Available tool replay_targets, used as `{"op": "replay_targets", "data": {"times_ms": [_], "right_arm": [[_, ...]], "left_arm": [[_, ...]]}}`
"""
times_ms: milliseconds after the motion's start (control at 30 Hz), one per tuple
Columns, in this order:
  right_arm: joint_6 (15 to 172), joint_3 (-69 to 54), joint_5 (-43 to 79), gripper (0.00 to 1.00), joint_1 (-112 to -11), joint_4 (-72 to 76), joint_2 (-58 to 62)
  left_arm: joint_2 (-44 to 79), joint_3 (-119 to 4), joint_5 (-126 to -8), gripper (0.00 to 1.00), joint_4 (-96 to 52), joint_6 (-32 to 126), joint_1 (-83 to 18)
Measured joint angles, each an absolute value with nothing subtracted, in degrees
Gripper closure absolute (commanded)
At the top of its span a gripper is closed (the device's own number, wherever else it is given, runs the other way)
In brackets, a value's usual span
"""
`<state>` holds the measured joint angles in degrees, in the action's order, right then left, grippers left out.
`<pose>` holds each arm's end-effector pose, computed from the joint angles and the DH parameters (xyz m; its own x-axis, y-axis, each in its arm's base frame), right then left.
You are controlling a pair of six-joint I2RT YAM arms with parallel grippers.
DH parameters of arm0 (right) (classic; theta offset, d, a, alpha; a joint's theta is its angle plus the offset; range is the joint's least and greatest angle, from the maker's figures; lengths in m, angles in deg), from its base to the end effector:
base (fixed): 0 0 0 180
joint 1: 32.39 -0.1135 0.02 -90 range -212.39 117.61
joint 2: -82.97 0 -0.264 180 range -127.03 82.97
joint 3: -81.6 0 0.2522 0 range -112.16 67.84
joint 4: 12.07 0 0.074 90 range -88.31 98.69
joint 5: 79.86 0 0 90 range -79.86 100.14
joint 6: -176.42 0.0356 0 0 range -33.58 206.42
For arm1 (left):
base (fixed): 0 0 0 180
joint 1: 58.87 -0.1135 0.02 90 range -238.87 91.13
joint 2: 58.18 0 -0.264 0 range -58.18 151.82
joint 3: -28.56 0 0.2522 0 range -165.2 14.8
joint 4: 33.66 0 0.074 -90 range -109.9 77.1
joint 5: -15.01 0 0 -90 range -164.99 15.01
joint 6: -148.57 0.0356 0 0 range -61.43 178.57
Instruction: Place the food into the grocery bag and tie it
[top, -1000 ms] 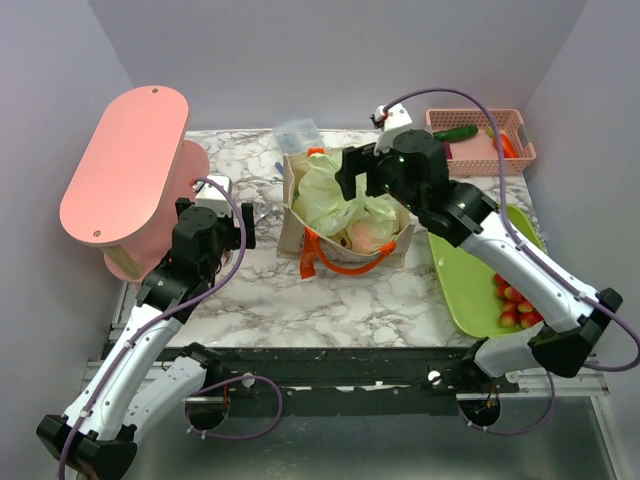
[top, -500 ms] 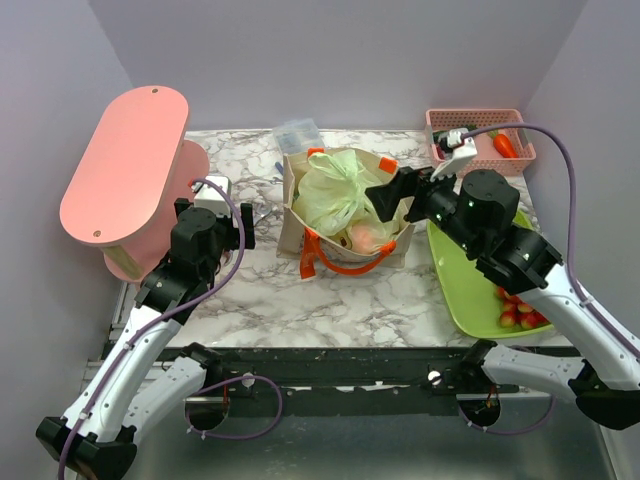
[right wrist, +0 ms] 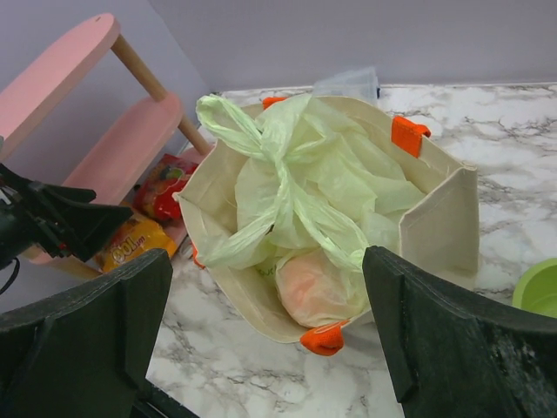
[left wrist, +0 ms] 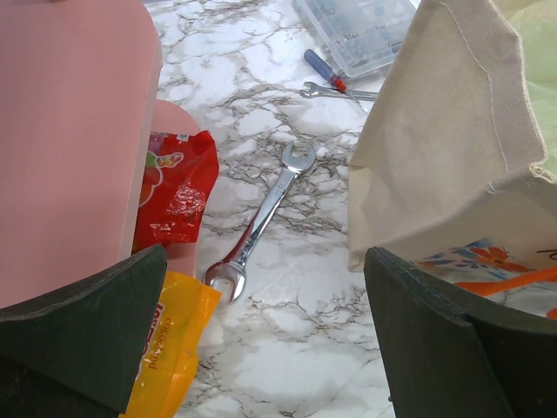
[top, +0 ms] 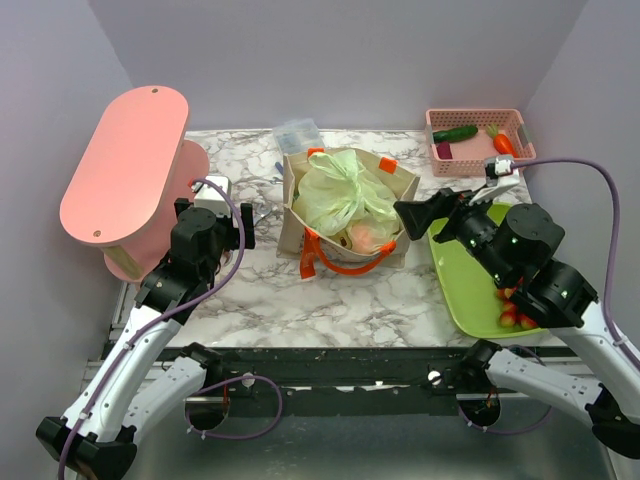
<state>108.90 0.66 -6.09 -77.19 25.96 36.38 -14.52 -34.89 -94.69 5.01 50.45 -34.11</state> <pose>0.1168 0.1020 0.4406 -0.2251 0.2939 -0.9290 -0.4249 0.8284 0.3650 0.1576 -0.0595 0.3464 -0.3057 -0.0055 -0.9521 0.0621 0.9977 -0.0257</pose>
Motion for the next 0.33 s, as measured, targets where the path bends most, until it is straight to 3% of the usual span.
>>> {"op": "replay_targets", "data": {"times_ms": [333], "right_arm": [[108.9, 2.1, -7.1, 0.00, -77.2, 28.3, 37.6]], "left_arm": [[-14.3, -34.9, -94.7, 0.01, 5.0, 50.5, -34.1]]}}
